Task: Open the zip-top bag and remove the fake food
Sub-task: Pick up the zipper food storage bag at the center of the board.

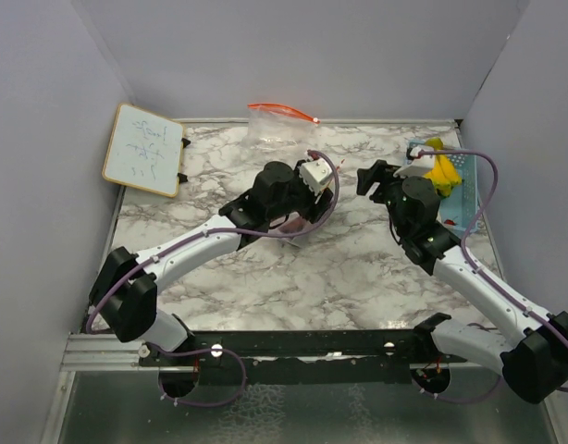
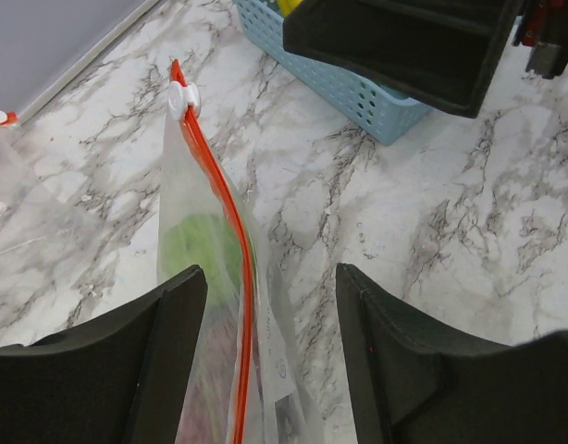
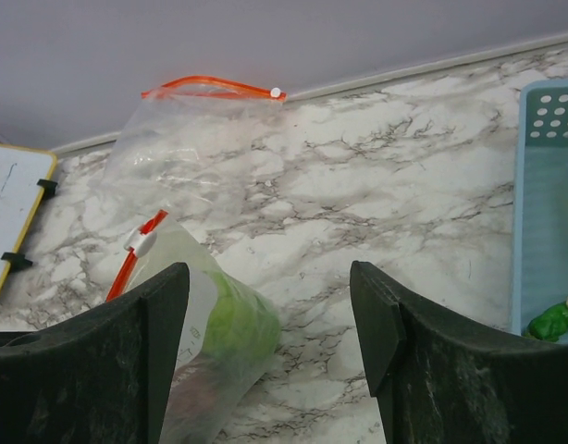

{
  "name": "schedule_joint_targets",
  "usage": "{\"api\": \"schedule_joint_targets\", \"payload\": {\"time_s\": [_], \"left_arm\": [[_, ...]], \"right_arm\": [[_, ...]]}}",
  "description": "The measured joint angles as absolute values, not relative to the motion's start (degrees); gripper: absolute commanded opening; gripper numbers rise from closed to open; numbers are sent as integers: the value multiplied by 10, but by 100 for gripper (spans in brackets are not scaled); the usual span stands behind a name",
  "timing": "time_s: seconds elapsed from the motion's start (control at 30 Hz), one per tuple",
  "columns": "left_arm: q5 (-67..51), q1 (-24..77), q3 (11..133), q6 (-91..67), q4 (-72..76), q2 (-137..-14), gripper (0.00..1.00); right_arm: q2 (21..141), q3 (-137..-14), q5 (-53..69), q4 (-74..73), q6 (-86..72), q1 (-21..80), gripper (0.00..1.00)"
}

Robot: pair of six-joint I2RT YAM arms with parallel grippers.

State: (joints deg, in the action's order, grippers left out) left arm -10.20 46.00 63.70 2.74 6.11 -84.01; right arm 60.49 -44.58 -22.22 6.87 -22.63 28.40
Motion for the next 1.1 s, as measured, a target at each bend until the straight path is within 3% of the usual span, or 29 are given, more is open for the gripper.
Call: {"api": "schedule_joint_targets", "payload": {"time_s": [0.27,0.33,0.37,0.7,0.93,1.1], "left_arm": [[-70,460,648,23,57,-857,22],[-67,460,648,22,61,-857,2],[-66,460,648,21,63,-858,0],[-93,429,654,39,62,-875,0],[-220,310,618,53,63,-823,0],[-349,254,631,58,74,-829,0]], "right_arm": [[605,-437,-216,69,-229,284,68],[605,-437,-215,69,-229,284,68],[605,-437,-213,69,-229,284,67],[599,-420,-194,86,-225,284,67],[599,-406,-110,141,-173,277,68],[599,-406,-10,202,-90,276,76]]}}
